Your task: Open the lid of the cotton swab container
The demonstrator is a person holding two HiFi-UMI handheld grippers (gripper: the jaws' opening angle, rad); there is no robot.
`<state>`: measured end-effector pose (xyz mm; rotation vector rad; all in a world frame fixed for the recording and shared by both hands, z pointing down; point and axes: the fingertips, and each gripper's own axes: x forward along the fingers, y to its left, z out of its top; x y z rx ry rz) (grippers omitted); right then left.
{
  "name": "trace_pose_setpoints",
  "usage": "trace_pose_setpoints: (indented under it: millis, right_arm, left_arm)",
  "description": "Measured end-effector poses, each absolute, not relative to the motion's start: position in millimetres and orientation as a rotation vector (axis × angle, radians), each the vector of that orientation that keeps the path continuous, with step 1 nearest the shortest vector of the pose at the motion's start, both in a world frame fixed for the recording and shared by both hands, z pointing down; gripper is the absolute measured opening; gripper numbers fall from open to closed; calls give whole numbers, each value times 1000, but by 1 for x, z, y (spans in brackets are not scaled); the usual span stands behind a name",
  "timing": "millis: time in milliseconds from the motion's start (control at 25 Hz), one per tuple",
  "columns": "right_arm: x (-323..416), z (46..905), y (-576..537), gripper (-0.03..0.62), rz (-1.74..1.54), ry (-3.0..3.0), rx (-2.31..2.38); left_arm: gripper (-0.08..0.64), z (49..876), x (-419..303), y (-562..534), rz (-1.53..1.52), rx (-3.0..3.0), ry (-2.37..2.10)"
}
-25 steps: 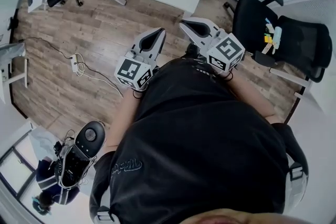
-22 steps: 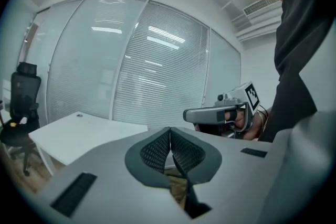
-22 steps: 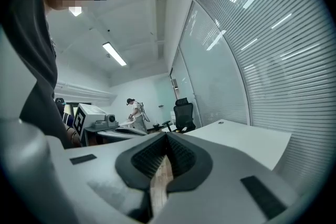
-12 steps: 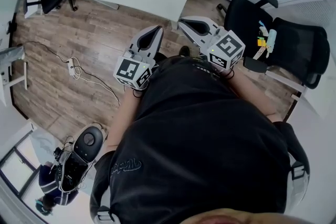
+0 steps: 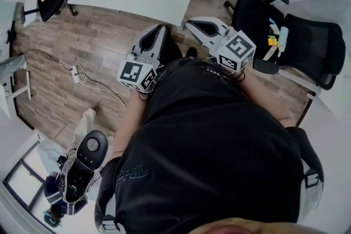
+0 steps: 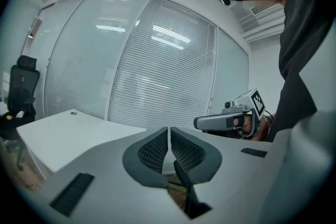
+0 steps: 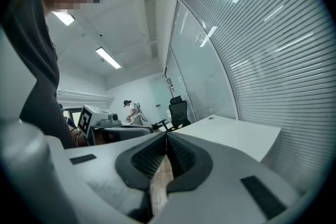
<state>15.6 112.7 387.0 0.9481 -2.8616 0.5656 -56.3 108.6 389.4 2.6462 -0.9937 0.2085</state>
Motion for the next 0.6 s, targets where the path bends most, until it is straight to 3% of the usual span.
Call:
trace_pose_setpoints:
  millis: [240,600]
  right_arm:
    - [22,390,93,23,584,-2848,987]
    - [-1,386,32,23,604,-2827,990]
  left_arm:
    - [23,391,-54,85,229,2665,-984]
    - [95,382,-82,16,229,2667,-999]
